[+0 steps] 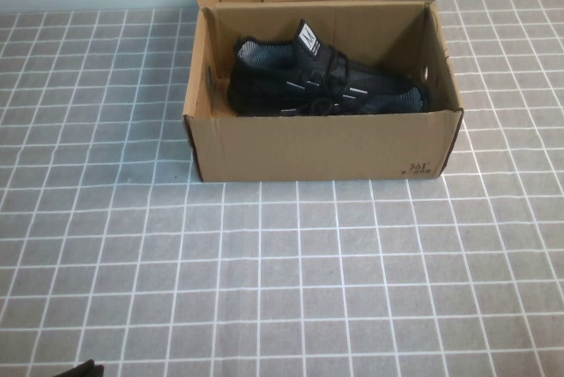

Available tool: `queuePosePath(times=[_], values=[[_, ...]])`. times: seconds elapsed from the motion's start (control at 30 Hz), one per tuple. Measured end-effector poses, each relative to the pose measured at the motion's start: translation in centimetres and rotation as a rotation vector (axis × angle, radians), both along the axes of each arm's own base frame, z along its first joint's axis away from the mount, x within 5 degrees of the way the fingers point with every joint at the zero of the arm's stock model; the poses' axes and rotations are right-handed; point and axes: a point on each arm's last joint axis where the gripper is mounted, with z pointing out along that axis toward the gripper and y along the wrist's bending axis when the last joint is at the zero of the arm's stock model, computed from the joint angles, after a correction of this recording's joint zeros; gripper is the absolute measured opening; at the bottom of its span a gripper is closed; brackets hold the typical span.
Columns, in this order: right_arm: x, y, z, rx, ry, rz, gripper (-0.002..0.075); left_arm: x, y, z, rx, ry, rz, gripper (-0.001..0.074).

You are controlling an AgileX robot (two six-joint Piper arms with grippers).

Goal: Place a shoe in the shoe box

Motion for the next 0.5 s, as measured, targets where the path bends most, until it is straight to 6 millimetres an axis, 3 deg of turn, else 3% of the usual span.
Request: queuePosePath(times=[0.5], values=[[-0.01, 0.06, 0.01, 0.021, 0.001, 0.001, -0.0016, 0.0, 0.0, 0.0, 0.0, 0.0, 0.0, -0.0001]])
